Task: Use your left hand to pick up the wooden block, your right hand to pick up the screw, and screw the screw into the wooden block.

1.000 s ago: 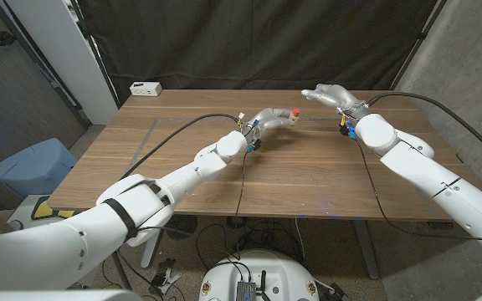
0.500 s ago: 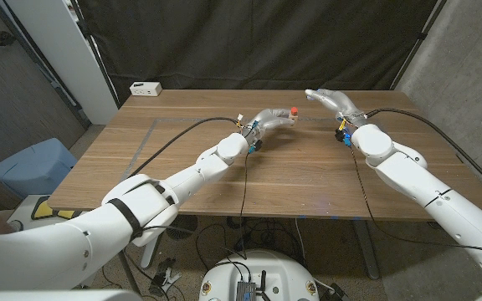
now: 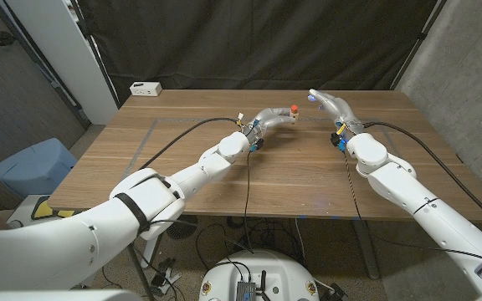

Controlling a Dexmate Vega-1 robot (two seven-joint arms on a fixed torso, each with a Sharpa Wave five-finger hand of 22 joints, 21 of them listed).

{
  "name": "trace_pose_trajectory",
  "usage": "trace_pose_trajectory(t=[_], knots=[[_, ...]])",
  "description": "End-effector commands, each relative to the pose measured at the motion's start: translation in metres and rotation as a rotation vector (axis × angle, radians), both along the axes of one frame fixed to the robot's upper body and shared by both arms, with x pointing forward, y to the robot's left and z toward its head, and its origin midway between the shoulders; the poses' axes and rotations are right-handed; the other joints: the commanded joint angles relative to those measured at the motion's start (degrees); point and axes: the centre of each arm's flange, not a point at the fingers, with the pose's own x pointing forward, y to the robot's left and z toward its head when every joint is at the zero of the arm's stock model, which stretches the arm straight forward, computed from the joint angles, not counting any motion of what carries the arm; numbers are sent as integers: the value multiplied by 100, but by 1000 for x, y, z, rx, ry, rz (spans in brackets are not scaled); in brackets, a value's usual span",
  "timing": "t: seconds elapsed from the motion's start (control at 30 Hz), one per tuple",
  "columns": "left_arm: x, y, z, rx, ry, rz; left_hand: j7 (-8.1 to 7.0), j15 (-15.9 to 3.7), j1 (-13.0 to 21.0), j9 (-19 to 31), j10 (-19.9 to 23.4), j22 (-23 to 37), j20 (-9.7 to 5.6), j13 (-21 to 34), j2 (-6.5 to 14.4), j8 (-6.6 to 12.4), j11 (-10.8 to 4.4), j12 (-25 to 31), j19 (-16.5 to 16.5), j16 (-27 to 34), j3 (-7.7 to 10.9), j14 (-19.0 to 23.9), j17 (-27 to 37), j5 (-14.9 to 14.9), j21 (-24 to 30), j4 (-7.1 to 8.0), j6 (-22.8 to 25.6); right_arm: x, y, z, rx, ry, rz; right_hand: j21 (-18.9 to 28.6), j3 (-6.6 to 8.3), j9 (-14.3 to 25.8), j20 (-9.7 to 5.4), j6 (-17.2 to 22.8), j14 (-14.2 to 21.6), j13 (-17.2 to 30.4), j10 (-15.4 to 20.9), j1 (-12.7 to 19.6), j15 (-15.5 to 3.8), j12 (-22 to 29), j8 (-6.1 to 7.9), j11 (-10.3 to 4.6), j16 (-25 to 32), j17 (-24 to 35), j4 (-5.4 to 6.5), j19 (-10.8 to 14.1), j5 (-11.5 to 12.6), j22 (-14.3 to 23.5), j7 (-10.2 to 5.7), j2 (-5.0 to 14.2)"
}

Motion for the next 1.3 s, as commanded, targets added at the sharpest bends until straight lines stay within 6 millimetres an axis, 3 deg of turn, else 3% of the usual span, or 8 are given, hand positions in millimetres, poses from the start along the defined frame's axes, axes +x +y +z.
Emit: trace_pose_trajectory(t=[0.03, 0.23, 0.37, 0.67, 0.77, 1.3], knots=[[3, -3, -2, -21, 36, -10, 2, -240, -48, 30, 58, 25, 18, 9, -12, 21, 1, 39, 5, 4, 29, 37, 7, 22, 25, 24, 21, 14, 6, -16, 116, -2, 113, -33, 29, -19, -24, -40, -153, 2, -117, -5, 32, -44, -128, -29, -51, 11, -24, -103, 62, 11, -170, 84], [2, -2, -6, -27, 50, -12, 2, -231, -57, 29, 51, 25, 28, 10, -20, 11, 3, 34, 2, 1, 26, 32, 7, 19, 24, 24, -1, 20, 9, -23, 140, -9, 187, -61, -8, -41, -27, -207, -469, -27, -340, -124, 32, -73, -451, -148, -101, 11, -6, -331, 55, 13, -264, 115], [1, -2, -7, -27, 55, -14, 1, -230, -66, 29, 50, 25, 37, 10, -15, 9, 3, 33, -10, 0, 27, 27, 9, 19, 19, 29, -7, 23, 10, -24, 135, -9, 211, -81, -45, -47, -47, -513, -857, -66, -707, -259, 63, -120, -849, -300, -136, -6, 18, -630, 46, 6, -315, 160], [0, -2, -11, -27, 63, -16, 1, -222, -71, 29, 47, 26, 34, 11, -17, 10, 3, 29, -12, -3, 32, 25, 7, 18, 19, 25, -4, 25, 10, -27, 109, 4, 243, -81, -82, -41, -47, -823, -1450, -123, -1436, -441, 202, -159, -1423, -362, -147, -28, 39, -1104, 30, 2, -368, 265], [0, -3, -12, -28, 67, -18, 1, -224, -68, 29, 45, 26, 35, 11, -19, 12, 3, 27, -16, -3, 34, 27, 6, 18, 18, 20, -1, 24, 10, -28, 99, 6, 240, -90, -103, -38, 53, -870, -1619, -132, -1611, -519, 213, -157, -1566, -347, -151, -29, 57, -1271, 21, 3, -367, 292], [0, -7, -13, -20, 68, -25, 1, -211, -68, 30, 43, 26, 33, 12, -18, 15, 2, 23, -9, -5, 38, 18, 6, 16, 22, 14, 7, 26, 16, -33, 48, 33, 234, -83, -185, -32, 38, -765, -2124, -139, -2174, -948, 252, -165, -1872, -297, -137, 8, 254, -1678, -23, 12, -314, 487]])
